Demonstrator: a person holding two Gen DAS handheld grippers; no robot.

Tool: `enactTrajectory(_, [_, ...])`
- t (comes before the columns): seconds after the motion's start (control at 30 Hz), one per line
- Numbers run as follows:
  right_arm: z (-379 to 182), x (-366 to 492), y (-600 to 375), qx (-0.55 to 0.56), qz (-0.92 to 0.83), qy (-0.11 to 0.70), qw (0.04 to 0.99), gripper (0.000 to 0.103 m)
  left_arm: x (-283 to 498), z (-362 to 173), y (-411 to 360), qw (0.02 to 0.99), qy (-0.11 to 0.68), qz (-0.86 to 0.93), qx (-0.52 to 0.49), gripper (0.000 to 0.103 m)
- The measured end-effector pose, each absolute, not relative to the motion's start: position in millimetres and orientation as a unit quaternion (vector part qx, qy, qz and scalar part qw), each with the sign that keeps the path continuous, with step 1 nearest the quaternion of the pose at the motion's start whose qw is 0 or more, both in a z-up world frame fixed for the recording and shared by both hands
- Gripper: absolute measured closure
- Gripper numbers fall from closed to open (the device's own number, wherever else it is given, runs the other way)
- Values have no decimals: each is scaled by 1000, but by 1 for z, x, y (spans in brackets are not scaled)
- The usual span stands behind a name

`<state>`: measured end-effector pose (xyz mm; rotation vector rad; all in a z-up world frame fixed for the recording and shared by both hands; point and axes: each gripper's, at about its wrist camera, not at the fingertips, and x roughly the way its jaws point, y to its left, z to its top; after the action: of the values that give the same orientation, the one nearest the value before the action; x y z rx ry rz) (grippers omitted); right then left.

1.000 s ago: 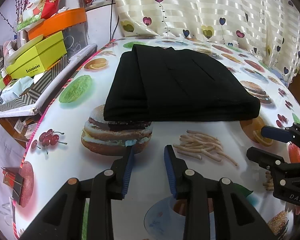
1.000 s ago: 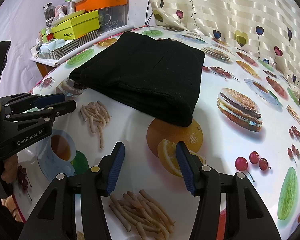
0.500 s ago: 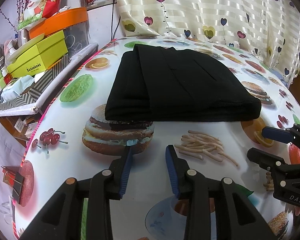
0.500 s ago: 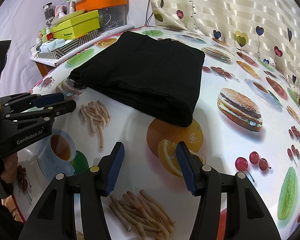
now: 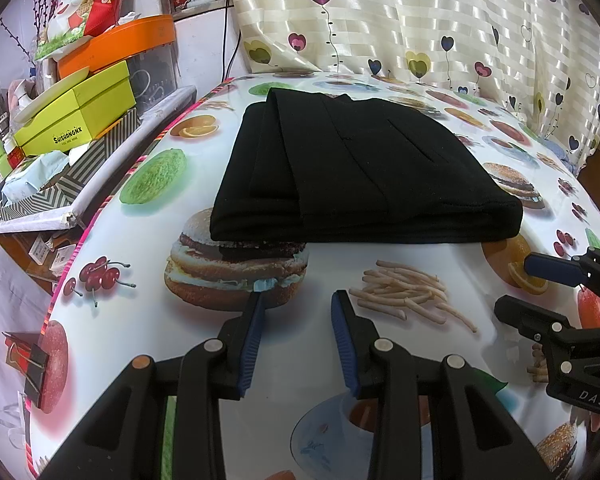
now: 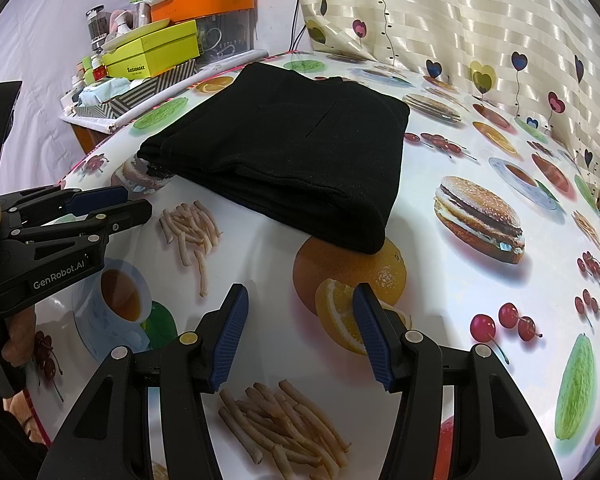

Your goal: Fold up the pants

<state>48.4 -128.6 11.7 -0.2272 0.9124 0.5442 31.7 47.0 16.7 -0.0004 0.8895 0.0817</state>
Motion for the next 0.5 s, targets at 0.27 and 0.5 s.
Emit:
enactTrajectory(0.27, [12, 48, -129, -108, 259, 434, 856, 48, 32, 17, 47, 902, 431, 34, -2, 61])
enactTrajectory(0.5, [12, 49, -128, -108, 259, 434, 856, 47, 32, 17, 44, 901, 432, 30, -3, 57])
